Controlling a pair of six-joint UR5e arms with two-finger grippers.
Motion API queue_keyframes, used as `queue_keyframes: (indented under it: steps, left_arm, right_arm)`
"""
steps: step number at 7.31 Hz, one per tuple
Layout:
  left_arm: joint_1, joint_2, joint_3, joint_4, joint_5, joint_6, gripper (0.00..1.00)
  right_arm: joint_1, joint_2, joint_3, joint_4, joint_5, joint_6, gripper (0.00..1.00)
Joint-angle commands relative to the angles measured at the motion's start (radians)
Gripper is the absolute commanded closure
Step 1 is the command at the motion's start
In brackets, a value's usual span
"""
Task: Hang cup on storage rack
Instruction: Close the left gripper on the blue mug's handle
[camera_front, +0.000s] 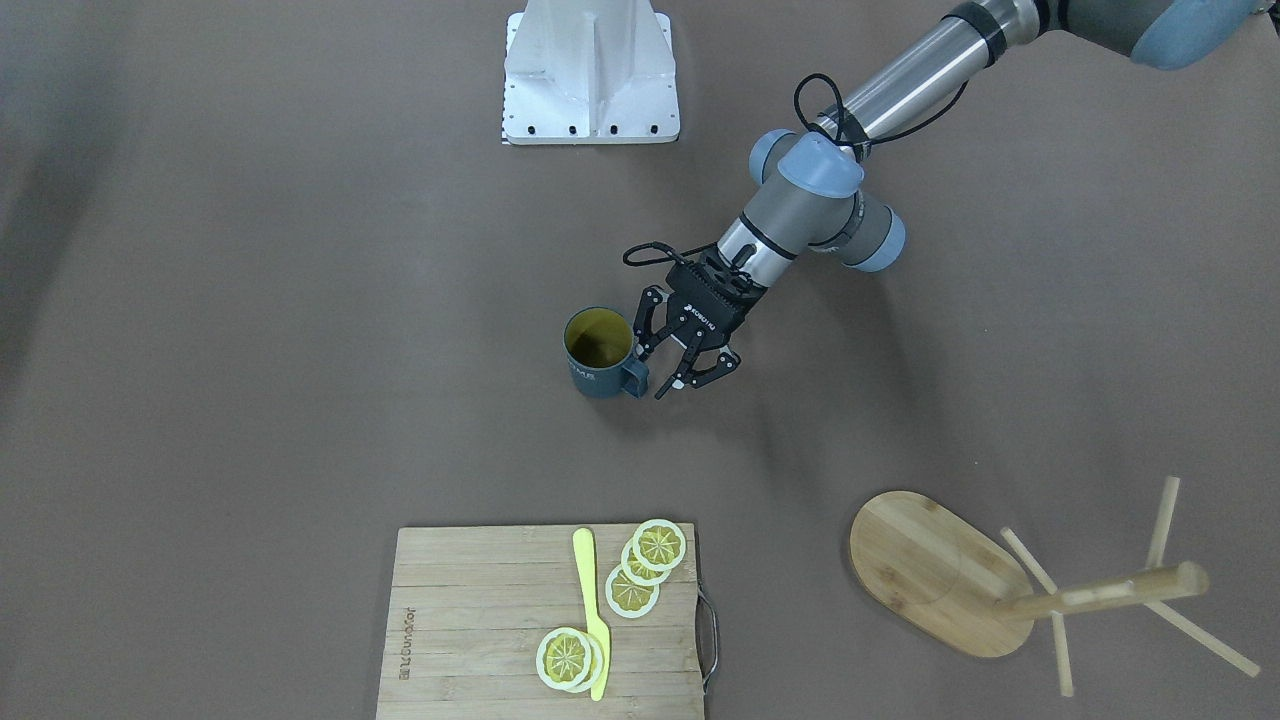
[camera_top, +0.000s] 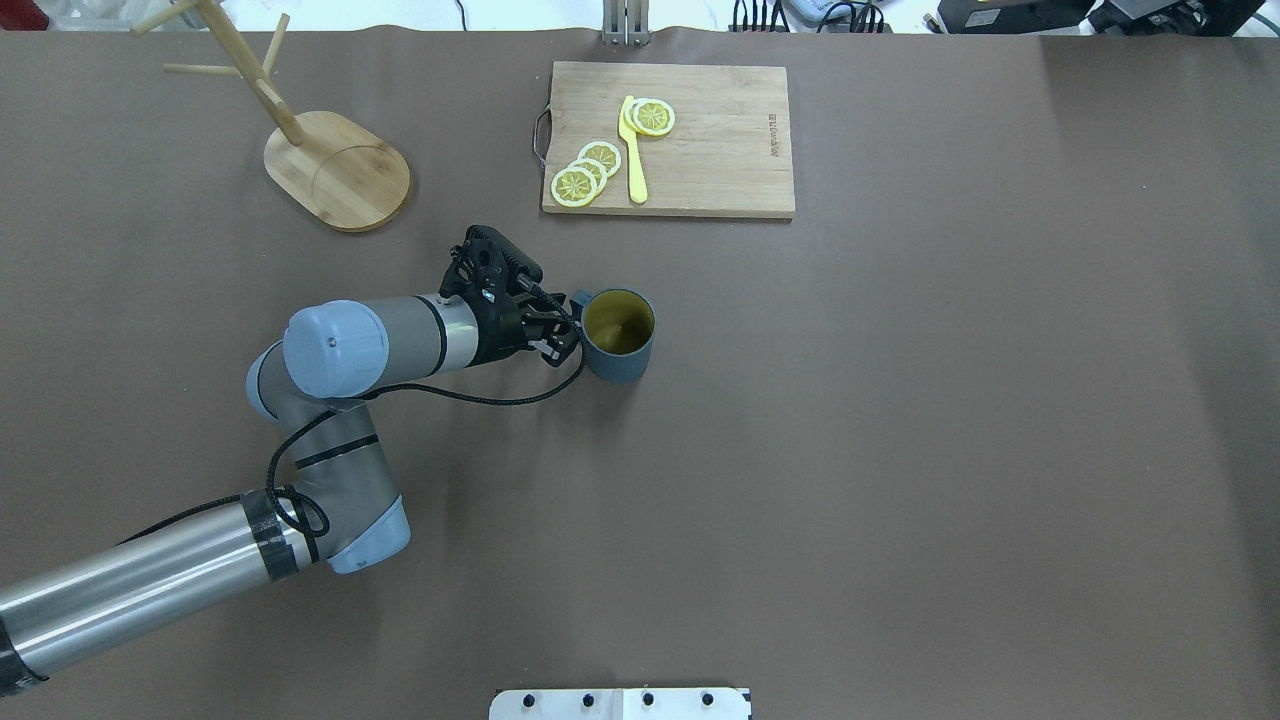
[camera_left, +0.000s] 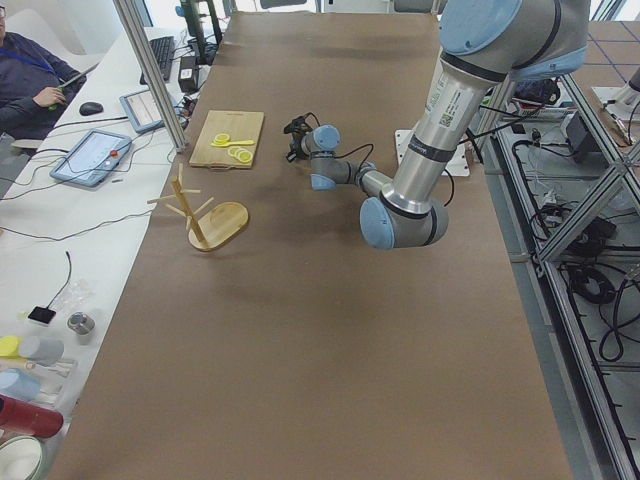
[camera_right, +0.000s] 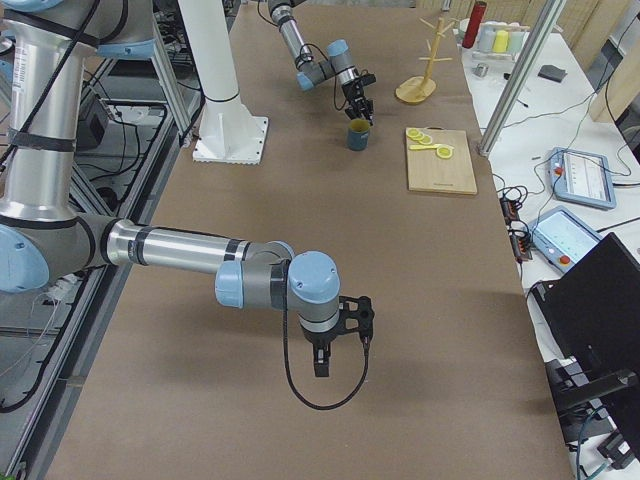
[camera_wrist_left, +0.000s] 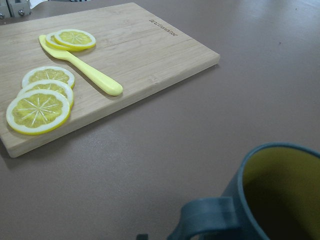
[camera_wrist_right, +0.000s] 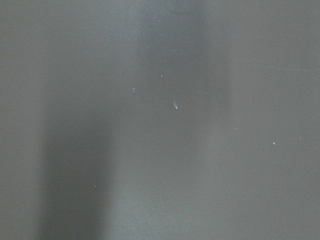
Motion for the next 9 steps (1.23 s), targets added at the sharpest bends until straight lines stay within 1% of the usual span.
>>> queue_keyframes:
  steps: [1,2,3,4,6,9]
  left_arm:
    - [0.001,0.001,-0.002,-0.02,-0.006,0.0,0.57]
    - [0.001,0.001,-0.002,-0.02,-0.008,0.001,0.68]
    - [0.003,0.001,-0.002,-0.02,-0.011,0.002,0.87]
    - [0.003,0.001,-0.002,-0.02,-0.017,0.0,1.0]
    - [-0.003,-0.003,-0.014,-0.023,-0.018,-0.017,1.0]
    - [-0.031,-0.007,-0.046,-0.043,-0.018,-0.168,1.0]
  right_arm:
    - [0.0,0.0,0.001,0.0,-0.001,0.0,0.0]
    - [0.0,-0.002,0.001,0.0,-0.001,0.0,0.0]
    - [0.0,-0.002,0.001,0.0,0.001,0.0,0.0]
    - [0.0,-0.002,0.001,0.0,-0.001,0.0,0.0]
    - [0.0,-0.002,0.001,0.0,-0.001,-0.001,0.0]
    - [0.0,-0.006,0.0,0.0,0.001,-0.003,0.0]
